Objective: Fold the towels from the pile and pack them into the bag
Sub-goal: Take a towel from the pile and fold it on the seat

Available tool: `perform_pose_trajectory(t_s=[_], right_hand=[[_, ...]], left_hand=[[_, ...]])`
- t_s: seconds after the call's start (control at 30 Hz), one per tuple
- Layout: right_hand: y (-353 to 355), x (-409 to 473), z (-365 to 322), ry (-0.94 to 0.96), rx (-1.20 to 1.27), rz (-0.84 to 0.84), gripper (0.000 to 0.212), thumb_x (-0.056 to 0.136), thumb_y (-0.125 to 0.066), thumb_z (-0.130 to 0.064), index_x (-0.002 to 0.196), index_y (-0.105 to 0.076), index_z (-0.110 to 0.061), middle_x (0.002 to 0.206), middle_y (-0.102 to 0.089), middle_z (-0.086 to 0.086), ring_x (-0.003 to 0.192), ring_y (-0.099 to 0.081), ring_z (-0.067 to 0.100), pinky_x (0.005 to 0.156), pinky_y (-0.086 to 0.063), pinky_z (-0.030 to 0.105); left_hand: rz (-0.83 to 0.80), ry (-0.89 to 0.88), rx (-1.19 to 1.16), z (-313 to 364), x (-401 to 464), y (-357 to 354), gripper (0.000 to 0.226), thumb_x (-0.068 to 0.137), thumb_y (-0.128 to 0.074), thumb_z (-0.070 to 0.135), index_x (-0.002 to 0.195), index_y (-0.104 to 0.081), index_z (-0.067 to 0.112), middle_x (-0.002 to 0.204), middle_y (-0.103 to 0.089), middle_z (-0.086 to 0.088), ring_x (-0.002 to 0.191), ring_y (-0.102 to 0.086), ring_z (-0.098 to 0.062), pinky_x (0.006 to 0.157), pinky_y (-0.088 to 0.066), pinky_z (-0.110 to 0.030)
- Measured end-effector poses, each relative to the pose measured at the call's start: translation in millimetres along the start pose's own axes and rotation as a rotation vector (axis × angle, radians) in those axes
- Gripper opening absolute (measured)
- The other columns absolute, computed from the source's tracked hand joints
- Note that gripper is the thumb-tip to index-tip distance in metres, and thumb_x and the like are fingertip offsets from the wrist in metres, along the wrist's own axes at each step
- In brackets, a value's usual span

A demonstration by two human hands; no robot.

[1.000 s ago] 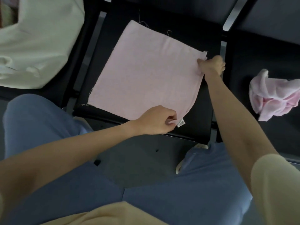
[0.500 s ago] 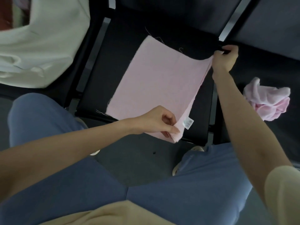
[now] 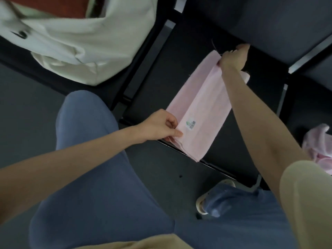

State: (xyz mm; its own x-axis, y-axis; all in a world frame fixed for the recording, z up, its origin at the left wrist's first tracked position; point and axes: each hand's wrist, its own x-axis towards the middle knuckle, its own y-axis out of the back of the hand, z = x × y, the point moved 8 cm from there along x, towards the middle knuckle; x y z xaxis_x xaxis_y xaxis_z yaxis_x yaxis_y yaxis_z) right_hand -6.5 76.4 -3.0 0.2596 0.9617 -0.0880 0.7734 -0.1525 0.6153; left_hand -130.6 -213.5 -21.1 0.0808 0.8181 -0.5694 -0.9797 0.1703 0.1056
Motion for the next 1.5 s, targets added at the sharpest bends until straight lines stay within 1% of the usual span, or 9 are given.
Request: perform_pose_trajectory(t_s=[0.2,0.37,0.63,0.77,0.87,0.97,1.07,1.23,1.5], right_hand=[[-34.3,-13.6,20.1,-0.117,0.079,-0.120,0.035,0.096,-0.049,-0.008,0.129,-0.039,-0.011,0.118,-0.056,0.005,0.087,-0.066,0.012,0.049,-0.048,0.013],[-25.8,-31.9,18.1,-0.041,0.164,-0.222,0.040,0.097,-0.054,-0.021,0.132,-0.037,-0.013,0.094,-0.063,0.002,0.074,-0.069,0.012,0.063,-0.058,0.024],[58.6,-126.8,58.1,0.220,0.009,-0.093,0.036,0.089,-0.054,-0.002,0.124,-0.046,-0.011,0.101,-0.054,0.000,0.083,-0.054,0.004,0.073,-0.046,0.010],[96.8,-177.7,116.1,0.076,-0.068,0.005,0.027,0.088,-0.057,-0.007,0.113,-0.049,-0.005,0.103,-0.057,0.012,0.090,-0.056,0.022,0.079,-0.049,0.033],[98.4,-202.0,152.2,-0.042,-0.272,-0.136,0.025,0.090,-0.062,-0.026,0.102,-0.056,-0.004,0.102,-0.060,0.015,0.101,-0.052,0.029,0.081,-0.037,0.025],[91.0,-221.2,167.8,-0.095,-0.362,-0.303,0.039,0.085,-0.065,-0.044,0.092,-0.064,-0.006,0.100,-0.063,0.016,0.101,-0.055,0.032,0.083,-0.046,0.033],[86.8,-235.8,158.7,-0.075,-0.368,-0.376,0.032,0.085,-0.066,-0.038,0.077,-0.055,-0.009,0.092,-0.061,0.014,0.093,-0.055,0.030,0.075,-0.047,0.036],[102.4,-252.2,149.4,-0.239,-0.059,-0.384,0.019,0.087,-0.059,-0.018,0.077,-0.045,-0.009,0.073,-0.051,0.006,0.067,-0.054,0.022,0.059,-0.049,0.038],[138.4,-276.8,146.0,-0.465,0.529,-0.363,0.023,0.091,-0.062,-0.013,0.111,-0.052,-0.013,0.078,-0.065,0.007,0.049,-0.056,0.012,0.043,-0.043,0.023]], left_hand=[[0.147,0.033,0.250,-23.3,8.5,20.1,0.010,0.083,-0.069,0.012,0.077,-0.064,0.006,0.072,-0.071,-0.005,0.069,-0.071,-0.018,0.064,-0.057,-0.029],[0.206,0.075,0.606,-29.4,5.0,27.8,0.018,0.083,-0.063,0.028,0.090,-0.066,0.011,0.087,-0.068,-0.003,0.078,-0.066,-0.019,0.068,-0.057,-0.036],[0.522,-0.036,0.681,-12.7,-2.3,44.6,0.036,0.082,-0.065,0.042,0.103,-0.058,0.013,0.100,-0.059,-0.002,0.088,-0.059,-0.022,0.069,-0.052,-0.036],[0.488,0.015,0.668,-18.0,0.9,37.9,0.048,0.078,-0.071,0.045,0.108,-0.055,0.010,0.102,-0.061,-0.004,0.089,-0.060,-0.022,0.071,-0.053,-0.039],[0.466,0.031,0.620,-20.8,0.0,31.5,0.043,0.081,-0.073,0.037,0.107,-0.053,0.008,0.095,-0.062,-0.004,0.084,-0.061,-0.022,0.067,-0.053,-0.038],[0.459,0.063,0.556,-22.1,-2.9,28.6,0.031,0.082,-0.072,0.033,0.095,-0.060,0.006,0.079,-0.059,0.000,0.070,-0.056,-0.016,0.059,-0.048,-0.032],[0.423,0.102,0.547,-22.6,-5.8,24.3,0.023,0.084,-0.069,0.027,0.083,-0.063,0.005,0.065,-0.053,0.002,0.058,-0.049,-0.012,0.050,-0.038,-0.026],[0.322,0.180,0.306,-27.9,-18.6,16.4,0.017,0.085,-0.067,0.017,0.074,-0.057,0.008,0.075,-0.063,-0.007,0.072,-0.062,-0.022,0.060,-0.047,-0.029],[0.281,0.189,-0.256,-15.2,-57.7,5.7,0.030,0.087,-0.059,0.003,0.112,-0.055,0.017,0.081,-0.065,-0.013,0.055,-0.061,-0.017,0.049,-0.053,-0.024]])
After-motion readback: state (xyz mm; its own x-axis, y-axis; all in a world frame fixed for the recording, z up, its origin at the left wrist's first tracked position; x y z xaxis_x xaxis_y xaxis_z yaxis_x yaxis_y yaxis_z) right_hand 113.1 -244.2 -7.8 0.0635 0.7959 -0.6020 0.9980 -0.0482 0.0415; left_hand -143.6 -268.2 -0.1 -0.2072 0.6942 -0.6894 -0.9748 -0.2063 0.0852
